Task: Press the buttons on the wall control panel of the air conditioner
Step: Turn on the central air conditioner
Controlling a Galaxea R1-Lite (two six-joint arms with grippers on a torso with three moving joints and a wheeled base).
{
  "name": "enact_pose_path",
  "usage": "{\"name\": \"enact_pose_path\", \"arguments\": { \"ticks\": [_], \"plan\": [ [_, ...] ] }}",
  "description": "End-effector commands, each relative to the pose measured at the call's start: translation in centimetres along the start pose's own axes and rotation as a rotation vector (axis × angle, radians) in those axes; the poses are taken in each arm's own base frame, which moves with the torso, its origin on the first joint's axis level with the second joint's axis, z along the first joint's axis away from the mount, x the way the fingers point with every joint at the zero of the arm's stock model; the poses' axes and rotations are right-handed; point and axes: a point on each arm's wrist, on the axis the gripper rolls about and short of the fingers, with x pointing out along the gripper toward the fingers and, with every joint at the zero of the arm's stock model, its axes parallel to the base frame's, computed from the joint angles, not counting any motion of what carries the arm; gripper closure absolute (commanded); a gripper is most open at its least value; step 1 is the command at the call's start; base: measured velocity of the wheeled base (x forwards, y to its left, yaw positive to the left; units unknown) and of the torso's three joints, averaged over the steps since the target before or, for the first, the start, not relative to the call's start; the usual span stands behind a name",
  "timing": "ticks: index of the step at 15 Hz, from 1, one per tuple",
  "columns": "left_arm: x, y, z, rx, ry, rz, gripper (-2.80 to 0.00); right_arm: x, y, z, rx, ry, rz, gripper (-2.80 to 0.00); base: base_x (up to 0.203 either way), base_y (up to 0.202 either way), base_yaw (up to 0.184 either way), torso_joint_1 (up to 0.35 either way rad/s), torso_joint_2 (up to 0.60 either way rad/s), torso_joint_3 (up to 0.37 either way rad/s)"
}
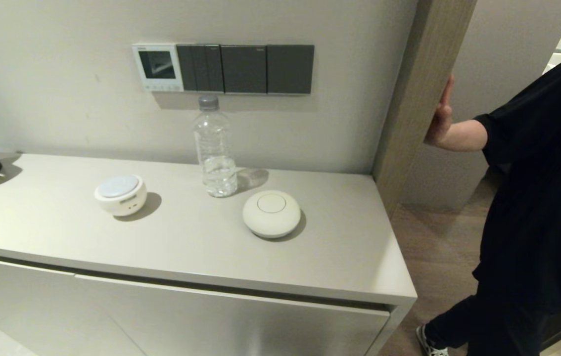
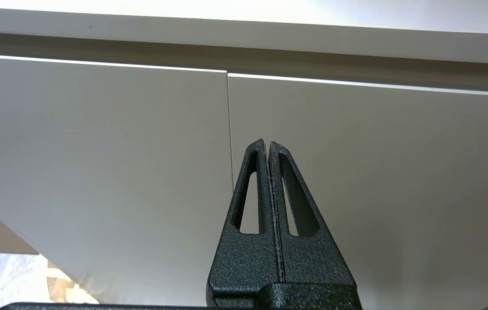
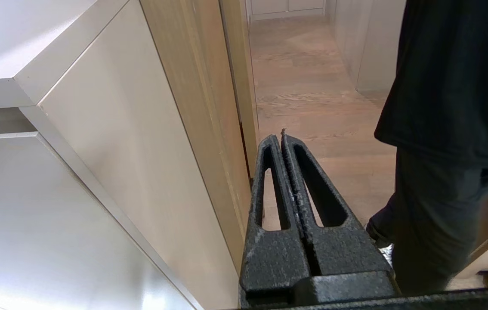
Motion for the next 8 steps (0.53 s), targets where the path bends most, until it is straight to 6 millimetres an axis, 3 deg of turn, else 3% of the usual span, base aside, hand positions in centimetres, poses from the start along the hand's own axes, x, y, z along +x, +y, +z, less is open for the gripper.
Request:
{"name": "enact_pose_path", "arguments": {
  "ticks": [1, 8],
  "plan": [
    [0.01, 0.00, 0.00, 0.000, 0.002, 0.000, 0.00, 0.03, 0.00, -0.08, 0.000, 0.003, 0.000, 0.00, 0.000, 0.000, 0.000, 0.000, 0.00, 0.000],
    [0.01, 0.00, 0.00, 0.000, 0.002, 0.000, 0.00, 0.03, 0.00, -0.08, 0.000, 0.003, 0.000, 0.00, 0.000, 0.000, 0.000, 0.000, 0.00, 0.000]
  ]
}}
